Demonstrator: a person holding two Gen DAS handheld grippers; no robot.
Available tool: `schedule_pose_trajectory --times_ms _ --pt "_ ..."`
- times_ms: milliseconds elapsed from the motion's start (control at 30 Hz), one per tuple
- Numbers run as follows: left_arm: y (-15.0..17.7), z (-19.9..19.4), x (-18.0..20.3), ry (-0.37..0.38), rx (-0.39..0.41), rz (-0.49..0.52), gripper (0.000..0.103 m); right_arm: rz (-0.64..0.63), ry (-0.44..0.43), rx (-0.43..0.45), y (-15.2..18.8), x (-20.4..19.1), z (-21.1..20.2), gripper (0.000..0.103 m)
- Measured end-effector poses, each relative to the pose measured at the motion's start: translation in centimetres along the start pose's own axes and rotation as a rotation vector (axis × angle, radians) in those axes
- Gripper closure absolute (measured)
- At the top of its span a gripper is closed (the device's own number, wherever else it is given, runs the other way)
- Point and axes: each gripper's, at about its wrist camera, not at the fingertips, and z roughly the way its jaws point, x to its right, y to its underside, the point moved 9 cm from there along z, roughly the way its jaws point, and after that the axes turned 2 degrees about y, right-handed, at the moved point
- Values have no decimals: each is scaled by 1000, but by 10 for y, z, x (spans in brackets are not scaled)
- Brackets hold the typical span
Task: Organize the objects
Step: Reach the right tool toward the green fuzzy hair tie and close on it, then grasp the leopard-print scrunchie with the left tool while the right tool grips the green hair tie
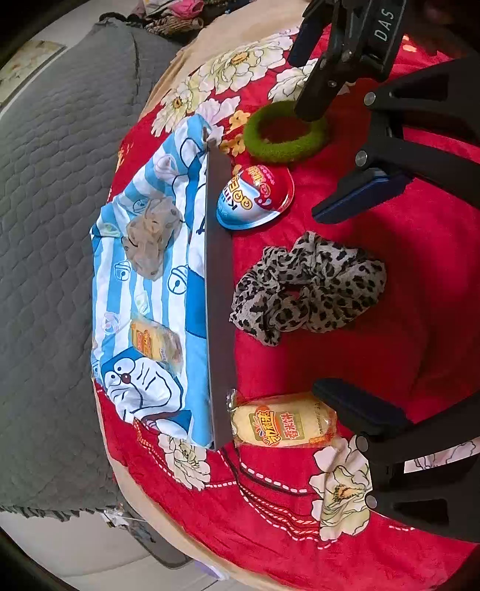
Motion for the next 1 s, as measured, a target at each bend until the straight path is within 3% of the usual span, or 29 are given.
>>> schedule_pose_trajectory --times_ms 633,833,1000 --pt "-2 38 0 -14 -39 25 17 -56 20 -46 -2 -6 38 3" --pt "-3 49 1 -14 -52 22 17 -76 8 -64 -1 -9 48 14" --pt "-1 55 0 -11 -61 9 17 -91 -23 -66 0 -15 51 32"
